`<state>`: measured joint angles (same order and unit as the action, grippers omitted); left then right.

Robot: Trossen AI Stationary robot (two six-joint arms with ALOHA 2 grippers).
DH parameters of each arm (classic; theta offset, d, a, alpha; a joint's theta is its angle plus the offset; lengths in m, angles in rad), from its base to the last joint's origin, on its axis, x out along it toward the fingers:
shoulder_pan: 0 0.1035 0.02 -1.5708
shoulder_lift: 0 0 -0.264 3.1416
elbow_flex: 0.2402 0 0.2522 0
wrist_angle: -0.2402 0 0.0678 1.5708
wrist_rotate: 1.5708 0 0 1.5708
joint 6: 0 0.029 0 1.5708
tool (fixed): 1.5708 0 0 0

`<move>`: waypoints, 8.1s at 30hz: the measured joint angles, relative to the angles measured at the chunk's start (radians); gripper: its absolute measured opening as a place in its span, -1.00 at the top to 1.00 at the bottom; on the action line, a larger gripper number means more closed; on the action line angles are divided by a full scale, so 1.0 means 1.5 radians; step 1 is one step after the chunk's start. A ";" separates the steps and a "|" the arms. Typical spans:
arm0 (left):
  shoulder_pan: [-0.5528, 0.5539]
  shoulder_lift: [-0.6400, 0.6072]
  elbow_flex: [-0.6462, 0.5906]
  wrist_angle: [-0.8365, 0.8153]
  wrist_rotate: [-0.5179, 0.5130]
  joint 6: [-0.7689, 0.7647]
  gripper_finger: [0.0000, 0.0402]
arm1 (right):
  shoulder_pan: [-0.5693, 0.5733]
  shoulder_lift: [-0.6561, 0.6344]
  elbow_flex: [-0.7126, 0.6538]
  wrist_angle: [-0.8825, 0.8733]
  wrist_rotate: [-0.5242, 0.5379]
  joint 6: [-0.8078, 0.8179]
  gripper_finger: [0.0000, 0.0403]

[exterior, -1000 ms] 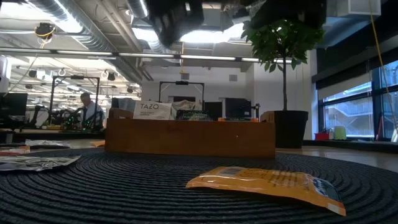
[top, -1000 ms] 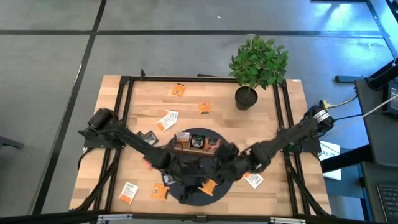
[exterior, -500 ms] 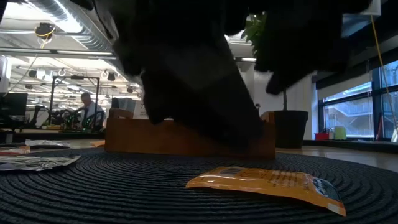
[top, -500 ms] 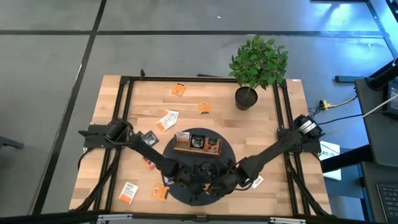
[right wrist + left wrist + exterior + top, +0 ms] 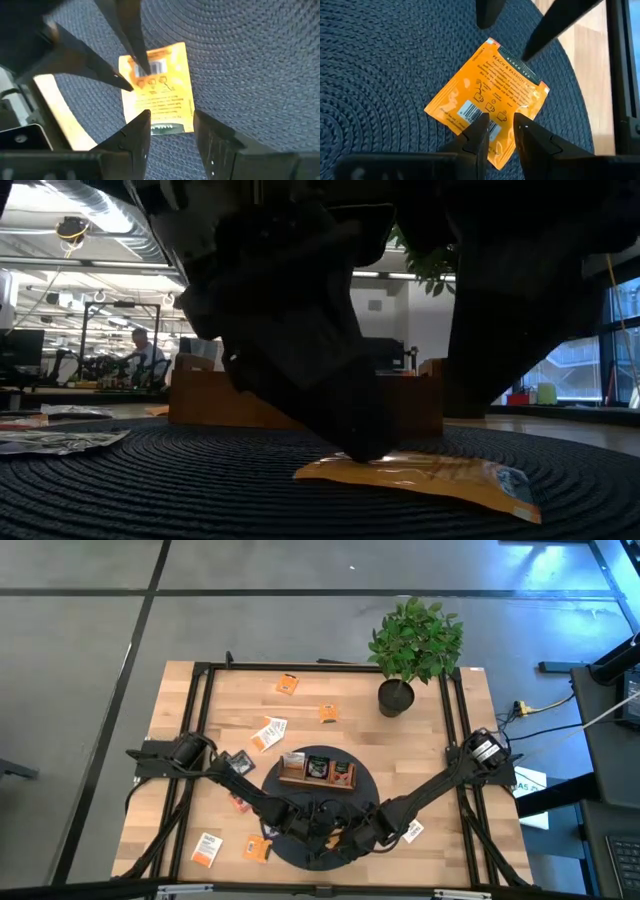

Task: Pick & Place Tea
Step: Put the orange tea bag into the right section of the wooden organizer

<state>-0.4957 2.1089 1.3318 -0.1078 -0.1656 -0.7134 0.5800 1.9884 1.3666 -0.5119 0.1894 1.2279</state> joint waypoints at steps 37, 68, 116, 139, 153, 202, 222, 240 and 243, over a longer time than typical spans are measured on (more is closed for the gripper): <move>-0.005 -0.026 -0.001 -0.035 -0.038 0.069 0.57 | -0.002 0.001 0.001 -0.016 -0.016 0.000 0.25; -0.009 0.024 0.002 -0.045 -0.041 0.022 0.57 | 0.073 0.006 0.000 0.003 0.022 0.169 0.25; -0.012 0.026 0.000 -0.015 -0.014 -0.051 0.57 | 0.104 0.027 -0.218 0.450 0.177 0.400 0.25; -0.013 0.020 -0.001 -0.002 -0.020 -0.028 0.57 | 0.098 -0.009 -0.221 0.424 0.171 0.334 0.80; -0.005 -0.076 -0.003 0.013 -0.069 0.239 0.57 | 0.098 -0.053 -0.219 0.397 0.167 0.260 0.97; 0.315 -0.386 0.000 -0.057 0.444 0.021 0.57 | 0.086 -0.231 0.067 -0.042 0.518 -1.670 0.95; 0.291 -0.386 0.000 -0.050 0.490 -0.005 0.57 | 0.048 -0.231 0.066 0.101 0.517 -1.897 0.94; 0.303 -0.389 0.000 -0.051 0.563 0.033 0.57 | 0.053 -0.231 0.066 0.109 0.482 -1.905 0.94; 0.294 -0.389 0.000 -0.051 0.563 0.036 0.57 | 0.049 -0.231 0.066 0.115 0.486 -1.904 0.94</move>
<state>-0.0553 1.5249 1.3318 -0.1841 0.6796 -0.6591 0.6537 1.6421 1.4654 -0.3395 0.9188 -1.6283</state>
